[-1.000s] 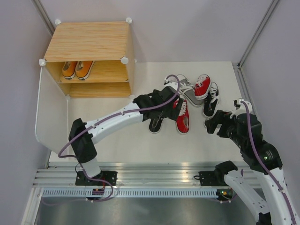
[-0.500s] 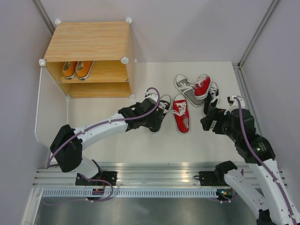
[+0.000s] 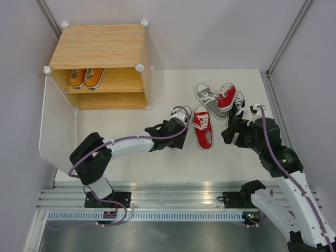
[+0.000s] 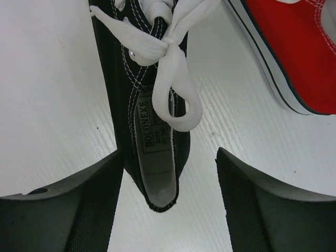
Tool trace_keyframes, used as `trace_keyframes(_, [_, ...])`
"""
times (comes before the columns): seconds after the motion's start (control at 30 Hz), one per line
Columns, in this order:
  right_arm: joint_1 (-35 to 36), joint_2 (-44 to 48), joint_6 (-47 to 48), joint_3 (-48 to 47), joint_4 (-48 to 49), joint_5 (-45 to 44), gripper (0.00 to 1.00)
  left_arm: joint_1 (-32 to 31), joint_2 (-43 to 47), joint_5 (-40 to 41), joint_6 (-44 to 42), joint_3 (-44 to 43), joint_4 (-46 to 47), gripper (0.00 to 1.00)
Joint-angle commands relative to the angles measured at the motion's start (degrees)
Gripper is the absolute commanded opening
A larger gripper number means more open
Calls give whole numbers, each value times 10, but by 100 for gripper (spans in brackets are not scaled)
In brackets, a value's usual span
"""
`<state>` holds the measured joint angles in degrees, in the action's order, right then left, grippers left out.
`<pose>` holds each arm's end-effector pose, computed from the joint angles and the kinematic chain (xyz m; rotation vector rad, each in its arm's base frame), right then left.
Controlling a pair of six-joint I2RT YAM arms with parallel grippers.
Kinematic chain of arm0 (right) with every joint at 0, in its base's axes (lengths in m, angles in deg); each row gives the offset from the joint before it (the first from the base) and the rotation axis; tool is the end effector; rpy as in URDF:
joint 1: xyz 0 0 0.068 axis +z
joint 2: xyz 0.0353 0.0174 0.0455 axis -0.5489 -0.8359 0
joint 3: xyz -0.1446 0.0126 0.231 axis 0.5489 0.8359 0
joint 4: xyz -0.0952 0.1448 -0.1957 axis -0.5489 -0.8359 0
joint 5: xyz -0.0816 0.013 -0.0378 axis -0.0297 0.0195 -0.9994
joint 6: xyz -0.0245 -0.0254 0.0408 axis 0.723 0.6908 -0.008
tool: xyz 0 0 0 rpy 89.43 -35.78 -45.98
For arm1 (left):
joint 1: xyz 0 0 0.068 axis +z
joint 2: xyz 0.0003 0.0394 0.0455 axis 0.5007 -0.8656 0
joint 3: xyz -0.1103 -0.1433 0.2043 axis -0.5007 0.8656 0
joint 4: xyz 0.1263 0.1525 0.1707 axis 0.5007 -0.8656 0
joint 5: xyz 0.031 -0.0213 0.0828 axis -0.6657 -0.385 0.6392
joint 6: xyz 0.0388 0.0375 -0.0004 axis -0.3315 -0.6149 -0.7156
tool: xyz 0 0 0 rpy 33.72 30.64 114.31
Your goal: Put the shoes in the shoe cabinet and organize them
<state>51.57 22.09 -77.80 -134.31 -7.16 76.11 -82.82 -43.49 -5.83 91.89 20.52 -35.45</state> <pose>0.1244 0.0404 0.3357 0.1470 2.1690 0.4274 0.2162 -0.2688 0.2027 0.4588 2.3654 -0.3040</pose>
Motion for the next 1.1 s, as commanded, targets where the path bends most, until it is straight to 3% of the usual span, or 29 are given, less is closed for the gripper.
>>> trace_keyframes(0.0, [3,-2,-8,6,27,7,89,-12,-24,64,-18,-3,36,73])
trace_keyframes(0.27, [3,-2,-19,14,25,-5,89,-27,-47,103,-12,4,35,59])
trace_keyframes(0.37, [3,2,-22,19,26,-5,89,-28,-45,106,-12,4,35,43])
trace_keyframes(0.4, [3,2,-22,20,26,-5,89,-29,-44,107,-13,3,35,29])
trace_keyframes(0.47, [3,-1,-21,19,23,-5,89,-29,-38,111,-10,3,35,15])
trace_keyframes(0.5, [3,-1,-21,18,22,-5,89,-29,-30,112,-8,3,28,3])
trace_keyframes(1.07, [3,12,-10,15,3,7,88,-22,161,190,66,73,-60,2])
